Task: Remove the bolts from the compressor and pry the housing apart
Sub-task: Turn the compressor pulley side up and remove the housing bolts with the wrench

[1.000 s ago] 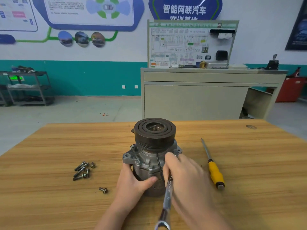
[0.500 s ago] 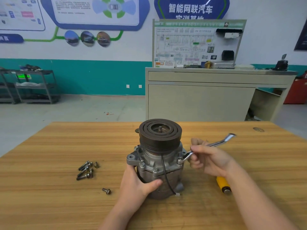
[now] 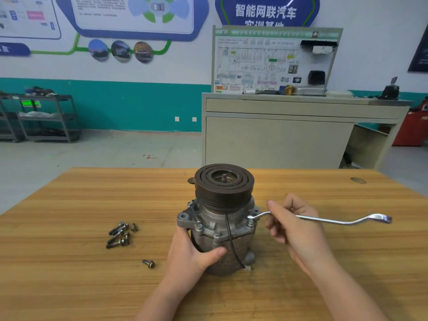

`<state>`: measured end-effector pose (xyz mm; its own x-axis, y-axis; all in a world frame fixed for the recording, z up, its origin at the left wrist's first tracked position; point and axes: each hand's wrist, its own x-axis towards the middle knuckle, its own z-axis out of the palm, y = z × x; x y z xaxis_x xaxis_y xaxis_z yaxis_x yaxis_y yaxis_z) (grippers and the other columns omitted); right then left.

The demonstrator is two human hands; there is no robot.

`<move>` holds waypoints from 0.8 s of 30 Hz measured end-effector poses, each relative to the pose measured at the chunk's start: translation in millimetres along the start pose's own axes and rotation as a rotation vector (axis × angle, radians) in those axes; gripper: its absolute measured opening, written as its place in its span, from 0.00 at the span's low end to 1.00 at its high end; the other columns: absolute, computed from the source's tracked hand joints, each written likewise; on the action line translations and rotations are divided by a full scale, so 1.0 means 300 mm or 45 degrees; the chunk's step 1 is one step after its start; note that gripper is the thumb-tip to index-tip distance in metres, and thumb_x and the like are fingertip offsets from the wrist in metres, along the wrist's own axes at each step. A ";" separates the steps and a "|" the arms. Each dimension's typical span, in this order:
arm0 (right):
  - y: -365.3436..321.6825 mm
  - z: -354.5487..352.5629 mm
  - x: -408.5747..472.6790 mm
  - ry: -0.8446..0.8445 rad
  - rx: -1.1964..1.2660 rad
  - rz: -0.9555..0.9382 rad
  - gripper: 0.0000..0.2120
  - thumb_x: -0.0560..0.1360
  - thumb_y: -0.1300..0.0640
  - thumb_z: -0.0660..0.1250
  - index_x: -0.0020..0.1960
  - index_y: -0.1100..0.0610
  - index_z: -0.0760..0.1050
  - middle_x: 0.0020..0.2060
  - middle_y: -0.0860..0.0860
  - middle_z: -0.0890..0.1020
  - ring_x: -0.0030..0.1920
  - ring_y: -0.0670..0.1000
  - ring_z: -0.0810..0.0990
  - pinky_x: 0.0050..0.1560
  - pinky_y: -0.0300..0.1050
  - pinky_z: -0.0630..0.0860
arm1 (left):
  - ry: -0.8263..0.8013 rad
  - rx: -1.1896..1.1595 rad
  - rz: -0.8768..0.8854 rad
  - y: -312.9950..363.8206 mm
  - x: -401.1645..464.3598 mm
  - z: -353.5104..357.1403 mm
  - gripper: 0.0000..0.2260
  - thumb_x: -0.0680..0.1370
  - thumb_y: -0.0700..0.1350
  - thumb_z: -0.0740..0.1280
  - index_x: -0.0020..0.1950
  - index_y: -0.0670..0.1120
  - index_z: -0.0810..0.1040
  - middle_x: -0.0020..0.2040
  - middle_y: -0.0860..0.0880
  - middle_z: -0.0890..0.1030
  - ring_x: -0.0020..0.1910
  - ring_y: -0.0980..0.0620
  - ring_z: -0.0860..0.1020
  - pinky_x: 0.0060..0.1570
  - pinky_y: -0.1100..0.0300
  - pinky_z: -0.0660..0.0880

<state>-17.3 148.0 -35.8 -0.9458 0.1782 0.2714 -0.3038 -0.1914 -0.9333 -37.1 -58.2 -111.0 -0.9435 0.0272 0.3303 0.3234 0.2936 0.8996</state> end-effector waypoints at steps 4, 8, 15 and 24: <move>-0.037 0.045 -0.051 0.054 -0.370 -0.219 0.21 0.76 0.62 0.67 0.27 0.52 0.66 0.24 0.56 0.78 0.21 0.48 0.73 0.21 0.34 0.66 | 0.007 -0.021 0.012 0.008 0.002 -0.003 0.37 0.49 0.77 0.71 0.54 0.79 0.60 0.58 0.65 0.75 0.58 0.72 0.71 0.51 0.71 0.67; -0.052 0.089 -0.104 0.031 -0.948 -0.443 0.15 0.76 0.54 0.66 0.33 0.53 0.65 0.25 0.53 0.77 0.25 0.48 0.75 0.26 0.42 0.71 | 0.020 0.001 0.019 0.009 0.002 -0.001 0.37 0.50 0.77 0.72 0.56 0.76 0.61 0.59 0.64 0.75 0.59 0.71 0.71 0.51 0.75 0.67; -0.043 0.181 -0.149 0.132 -1.041 -0.511 0.19 0.73 0.62 0.62 0.30 0.46 0.59 0.22 0.43 0.70 0.24 0.40 0.70 0.22 0.28 0.63 | 0.010 0.027 0.001 0.017 0.000 -0.004 0.39 0.51 0.75 0.72 0.58 0.69 0.62 0.59 0.62 0.74 0.59 0.66 0.73 0.53 0.73 0.68; -0.013 0.106 -0.139 -0.002 -1.007 -0.596 0.18 0.74 0.60 0.65 0.32 0.49 0.59 0.23 0.47 0.66 0.25 0.42 0.68 0.26 0.30 0.62 | 0.003 -0.001 -0.017 0.042 -0.009 0.000 0.41 0.51 0.71 0.73 0.60 0.63 0.63 0.62 0.59 0.74 0.62 0.60 0.73 0.57 0.62 0.68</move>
<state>19.7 110.8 -35.9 -0.7466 0.0695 0.6616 -0.4894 0.6163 -0.6170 -30.5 -54.5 -100.5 -0.9476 0.0214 0.3188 0.3108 0.2932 0.9041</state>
